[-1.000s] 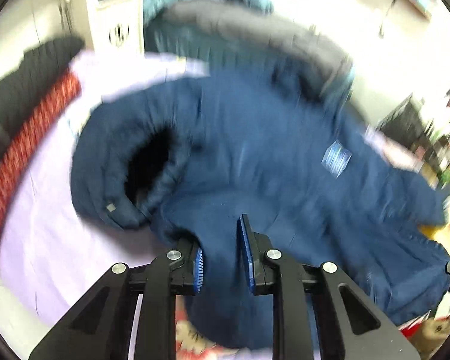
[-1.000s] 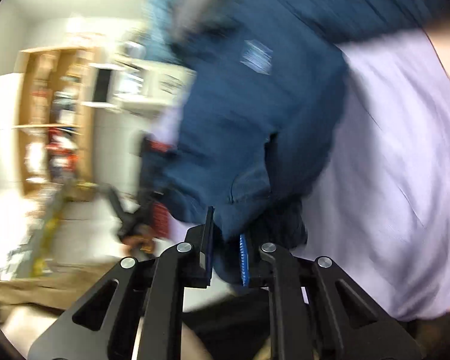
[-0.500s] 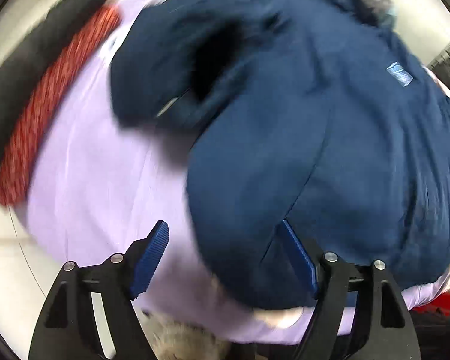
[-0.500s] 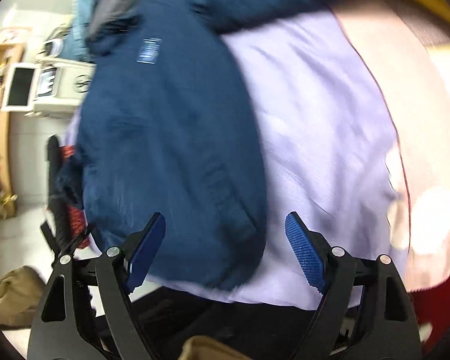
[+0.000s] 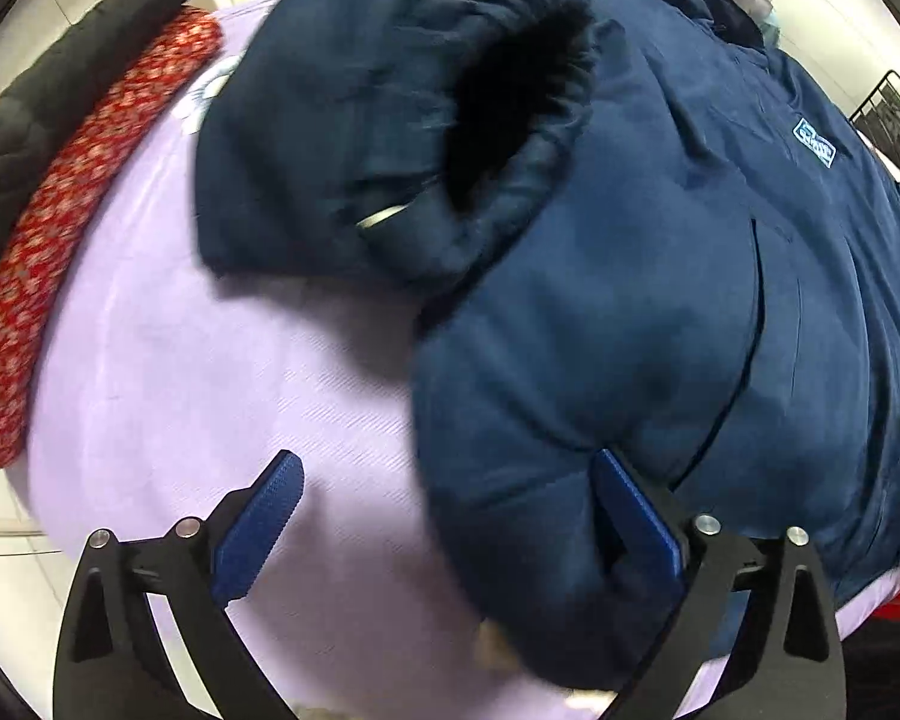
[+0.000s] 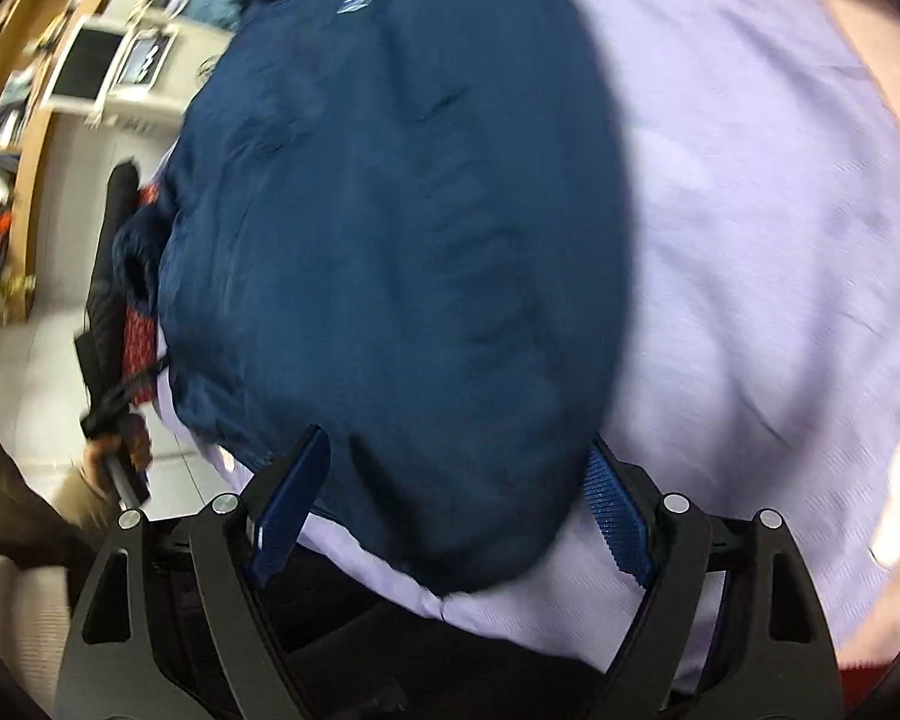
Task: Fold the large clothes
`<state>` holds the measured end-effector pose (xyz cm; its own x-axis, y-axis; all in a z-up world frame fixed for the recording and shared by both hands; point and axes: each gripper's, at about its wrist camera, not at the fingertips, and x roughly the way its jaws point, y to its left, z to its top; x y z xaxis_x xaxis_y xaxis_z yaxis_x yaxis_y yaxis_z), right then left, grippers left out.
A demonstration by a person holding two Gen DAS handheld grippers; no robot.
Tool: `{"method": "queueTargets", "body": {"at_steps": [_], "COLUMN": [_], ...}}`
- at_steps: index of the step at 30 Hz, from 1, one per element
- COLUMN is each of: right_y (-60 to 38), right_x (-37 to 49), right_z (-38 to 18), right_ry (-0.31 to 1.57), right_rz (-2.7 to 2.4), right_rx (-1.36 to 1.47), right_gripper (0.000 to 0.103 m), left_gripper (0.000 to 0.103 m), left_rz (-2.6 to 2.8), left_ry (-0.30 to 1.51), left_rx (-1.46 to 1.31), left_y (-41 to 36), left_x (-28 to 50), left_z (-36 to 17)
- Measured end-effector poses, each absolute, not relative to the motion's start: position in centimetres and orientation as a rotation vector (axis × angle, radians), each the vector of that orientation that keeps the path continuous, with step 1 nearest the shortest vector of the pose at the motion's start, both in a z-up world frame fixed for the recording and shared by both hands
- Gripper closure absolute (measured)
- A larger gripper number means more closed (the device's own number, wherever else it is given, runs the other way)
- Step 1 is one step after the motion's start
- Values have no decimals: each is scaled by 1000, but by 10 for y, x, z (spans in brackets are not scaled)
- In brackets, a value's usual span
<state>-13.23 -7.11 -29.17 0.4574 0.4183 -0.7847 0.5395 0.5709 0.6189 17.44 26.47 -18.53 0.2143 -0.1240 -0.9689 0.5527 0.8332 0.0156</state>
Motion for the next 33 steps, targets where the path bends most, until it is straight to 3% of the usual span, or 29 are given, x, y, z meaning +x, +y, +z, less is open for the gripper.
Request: {"method": "queueTargets", "body": {"at_steps": [1, 2, 3, 4, 5, 11, 14, 17, 18, 19, 20, 21, 23, 27, 33], "right_y": [-68, -64, -62, -63, -66, -110, -138, -145, -145, -145, -145, -145, -142, -139, -132], "right_x": [-130, -125, -122, -120, -123, -182, -216, -216, -211, -204, -199, -198, -194, -191, -182], "right_z": [-291, -288, -284, -281, -272, -160, -125, -131, -141, -157, -172, -182, -195, -202, -208], "right_ry": [1153, 1156, 1152, 1143, 1123, 818, 771, 844, 892, 963, 1008, 1022, 1027, 1051, 1062], "right_rz": [-88, -79, -65, -50, -30, 163, 143, 48, -12, -81, -114, -140, -161, -172, -165], "right_rx": [999, 977, 980, 1008, 1054, 1308, 1322, 1238, 1213, 1202, 1222, 1249, 1274, 1266, 1272], "right_gripper": [31, 59, 73, 81, 83, 89, 95, 95, 94, 80, 50, 39, 35, 33, 33], "left_gripper": [33, 52, 62, 69, 78, 103, 103, 102, 101, 98, 81, 50, 22, 6, 6], "left_rz": [-503, -525, -523, -532, -547, -705, -692, -528, -460, -416, -385, -371, -314, -249, -168], "left_ry": [1287, 1326, 1346, 1353, 1355, 1276, 1307, 1315, 1329, 1345, 1361, 1358, 1249, 968, 835], "left_rx": [377, 332, 304, 285, 269, 251, 241, 330, 348, 350, 352, 359, 428, 677, 955], "left_y": [258, 251, 246, 243, 240, 262, 282, 289, 290, 297, 298, 297, 287, 237, 159], "left_x": [176, 178, 178, 180, 178, 162, 167, 176, 181, 184, 186, 181, 179, 174, 198], "left_z": [-185, -183, -179, -173, -160, -31, -9, -40, -57, -67, -78, -83, -84, -85, -125]}}
